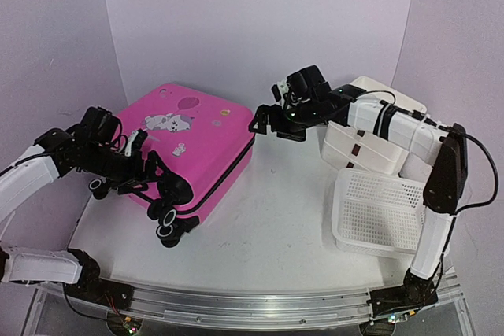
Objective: Open, take out, and arrange the luggage
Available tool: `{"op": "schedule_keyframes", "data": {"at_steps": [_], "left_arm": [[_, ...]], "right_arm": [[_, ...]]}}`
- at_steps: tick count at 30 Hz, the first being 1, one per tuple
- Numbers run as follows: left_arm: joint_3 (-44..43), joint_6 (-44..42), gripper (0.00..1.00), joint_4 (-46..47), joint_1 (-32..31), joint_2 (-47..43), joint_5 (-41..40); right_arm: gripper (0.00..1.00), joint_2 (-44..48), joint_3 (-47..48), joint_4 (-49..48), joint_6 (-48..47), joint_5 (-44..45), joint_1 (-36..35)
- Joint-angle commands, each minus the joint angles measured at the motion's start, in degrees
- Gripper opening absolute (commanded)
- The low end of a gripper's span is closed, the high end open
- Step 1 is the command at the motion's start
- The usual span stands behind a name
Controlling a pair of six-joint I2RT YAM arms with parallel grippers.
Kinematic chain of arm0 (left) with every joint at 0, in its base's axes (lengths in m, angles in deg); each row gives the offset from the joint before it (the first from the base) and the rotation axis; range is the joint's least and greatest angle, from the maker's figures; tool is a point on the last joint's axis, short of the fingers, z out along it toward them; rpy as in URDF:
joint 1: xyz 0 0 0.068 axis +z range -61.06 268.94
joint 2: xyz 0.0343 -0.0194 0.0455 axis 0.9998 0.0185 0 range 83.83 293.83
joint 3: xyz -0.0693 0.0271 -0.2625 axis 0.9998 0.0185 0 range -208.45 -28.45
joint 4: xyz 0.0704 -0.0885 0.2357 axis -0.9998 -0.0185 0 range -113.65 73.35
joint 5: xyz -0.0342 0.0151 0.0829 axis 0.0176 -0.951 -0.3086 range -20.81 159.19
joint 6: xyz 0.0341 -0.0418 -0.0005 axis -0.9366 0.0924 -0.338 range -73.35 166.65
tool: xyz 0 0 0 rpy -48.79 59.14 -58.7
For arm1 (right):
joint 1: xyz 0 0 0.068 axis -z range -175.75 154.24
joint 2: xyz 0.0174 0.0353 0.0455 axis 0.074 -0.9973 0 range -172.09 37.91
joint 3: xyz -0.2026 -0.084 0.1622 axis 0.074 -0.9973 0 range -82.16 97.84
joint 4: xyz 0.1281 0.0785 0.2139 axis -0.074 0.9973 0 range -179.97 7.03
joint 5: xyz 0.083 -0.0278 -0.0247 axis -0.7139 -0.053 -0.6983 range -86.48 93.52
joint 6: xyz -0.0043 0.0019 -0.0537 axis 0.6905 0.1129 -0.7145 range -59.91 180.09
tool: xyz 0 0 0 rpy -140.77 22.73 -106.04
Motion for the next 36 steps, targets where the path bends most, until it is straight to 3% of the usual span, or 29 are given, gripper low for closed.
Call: {"op": "schedule_keyframes", "data": {"at_steps": [1,4,7,10,17,23,31,32,36], "left_arm": [[-0.2,-1.1,0.99,7.8,-6.2,2.7,3.9],[-1.6,-2.8,0.99,7.8,-11.2,5.7,1.3],[-3.5,-4.3,0.92,7.8,-15.4,9.3,-1.6],[-6.0,-5.4,0.75,7.5,-20.1,13.4,-4.7],[-12.7,-7.0,0.45,5.3,-31.3,23.3,-11.7],[-16.4,-7.1,0.39,4.0,-40.9,28.1,-14.8],[-9.1,-2.7,0.41,0.9,-43.0,22.5,-16.9],[-8.1,-1.9,0.45,-0.1,-43.0,20.8,-17.9],[-6.4,1.7,0.89,-4.2,-41.9,13.7,-21.3]], "right_arm": [[0.98,-2.3,3.0,-1.2,3.4,-4.2,0.4],[0.98,-1.5,0.6,-2.3,4.4,-4.4,0.4],[0.98,0.9,-2.4,-2.9,4.4,-4.1,0.4],[0.98,4.1,-5.7,-2.9,3.7,-2.4,0.4],[0.98,11.4,-13.2,-2.6,1.2,3.2,0.4],[0.98,14.2,-16.1,-1.6,-0.7,7.0,0.4],[0.98,13.6,-15.2,-0.7,-1.9,6.6,0.4],[0.98,13.2,-14.3,-0.5,-2.2,6.2,0.6],[0.98,11.0,-11.2,-0.3,-3.3,4.7,1.8]]}}
